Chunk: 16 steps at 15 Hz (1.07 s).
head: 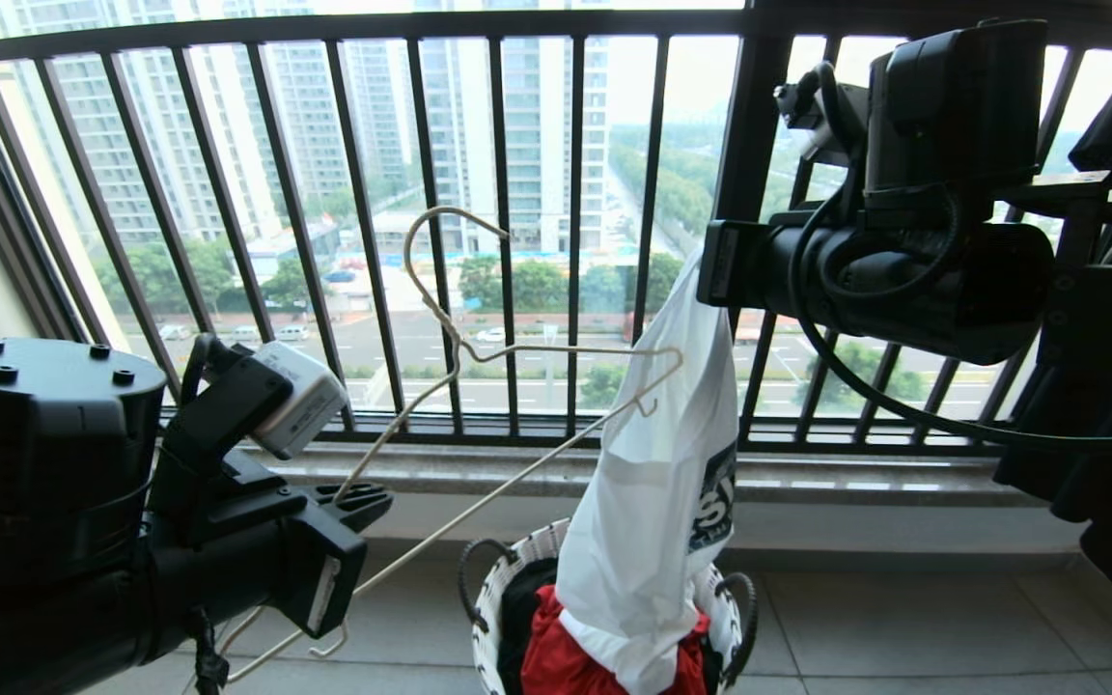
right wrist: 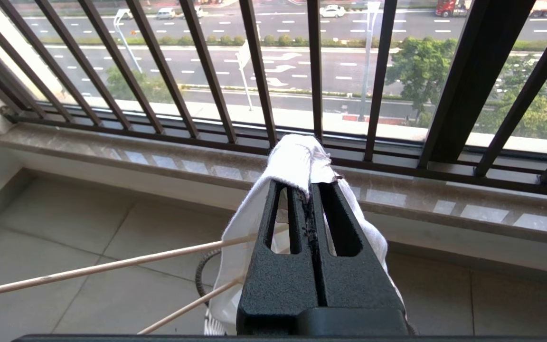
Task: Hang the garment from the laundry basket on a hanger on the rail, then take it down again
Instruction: Hang the clothes on the clothes rack
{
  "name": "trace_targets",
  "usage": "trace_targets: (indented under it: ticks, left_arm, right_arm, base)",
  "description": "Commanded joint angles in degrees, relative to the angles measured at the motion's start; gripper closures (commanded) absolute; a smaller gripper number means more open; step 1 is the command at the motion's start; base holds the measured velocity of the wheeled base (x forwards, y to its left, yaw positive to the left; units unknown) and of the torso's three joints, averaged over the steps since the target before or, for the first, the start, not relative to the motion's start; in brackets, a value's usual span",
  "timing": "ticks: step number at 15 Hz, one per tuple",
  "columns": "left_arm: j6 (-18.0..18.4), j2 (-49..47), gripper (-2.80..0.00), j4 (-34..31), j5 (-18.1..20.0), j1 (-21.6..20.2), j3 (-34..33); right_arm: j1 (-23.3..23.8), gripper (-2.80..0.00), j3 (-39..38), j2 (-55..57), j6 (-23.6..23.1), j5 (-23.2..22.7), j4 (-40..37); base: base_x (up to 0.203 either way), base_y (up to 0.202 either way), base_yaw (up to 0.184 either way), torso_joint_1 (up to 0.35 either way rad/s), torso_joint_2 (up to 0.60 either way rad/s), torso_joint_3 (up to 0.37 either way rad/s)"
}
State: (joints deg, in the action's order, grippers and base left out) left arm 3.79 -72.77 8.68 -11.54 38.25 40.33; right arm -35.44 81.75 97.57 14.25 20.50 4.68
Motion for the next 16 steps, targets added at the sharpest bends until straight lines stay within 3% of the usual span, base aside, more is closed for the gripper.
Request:
trace_targets:
  ticks: [1, 12, 16]
  left_arm:
    - [-0.1, -0.3, 0.00, 0.1, -0.8, 0.0, 0.5]
    - [-0.1, -1.5, 0.00, 3.6, -0.9, 0.1, 0.0]
    - [-0.2, -4.8, 0.00, 5.6, -0.9, 1.8, -1.2]
  right_arm:
    - [-0.4, 0.00, -0.2, 0.0, 0.1, 0.1, -0.2]
    - [-6.0, 0.00, -1.6, -0.1, 0.3, -0.3, -2.2]
    - [-8.2, 0.00, -2.0, -0.3, 2.6, -1.0, -1.6]
  base:
    - [0.000, 0.000, 0.000, 0.000, 0.00, 0.000]
    - [0.000, 0.000, 0.000, 0.000, 0.00, 0.000]
    - [0.000, 0.000, 0.000, 0.000, 0.00, 0.000]
